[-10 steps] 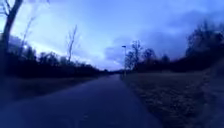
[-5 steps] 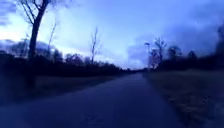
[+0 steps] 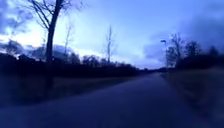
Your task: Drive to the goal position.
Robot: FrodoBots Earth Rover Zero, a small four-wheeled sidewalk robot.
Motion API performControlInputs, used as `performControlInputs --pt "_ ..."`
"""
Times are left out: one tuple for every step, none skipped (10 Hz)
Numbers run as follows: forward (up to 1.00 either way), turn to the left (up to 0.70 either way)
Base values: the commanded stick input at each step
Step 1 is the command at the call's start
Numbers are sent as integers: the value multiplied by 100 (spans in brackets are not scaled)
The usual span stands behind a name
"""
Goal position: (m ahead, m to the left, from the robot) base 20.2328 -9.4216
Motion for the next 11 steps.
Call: performControlInputs --pt "50 -50" --pt "50 -50" --pt "50 -50" --pt "50 -50" --pt "50 -50" --pt "50 -50" --pt "50 -50" --pt "50 -31" --pt "50 -4" --pt "50 0" --pt "50 0"
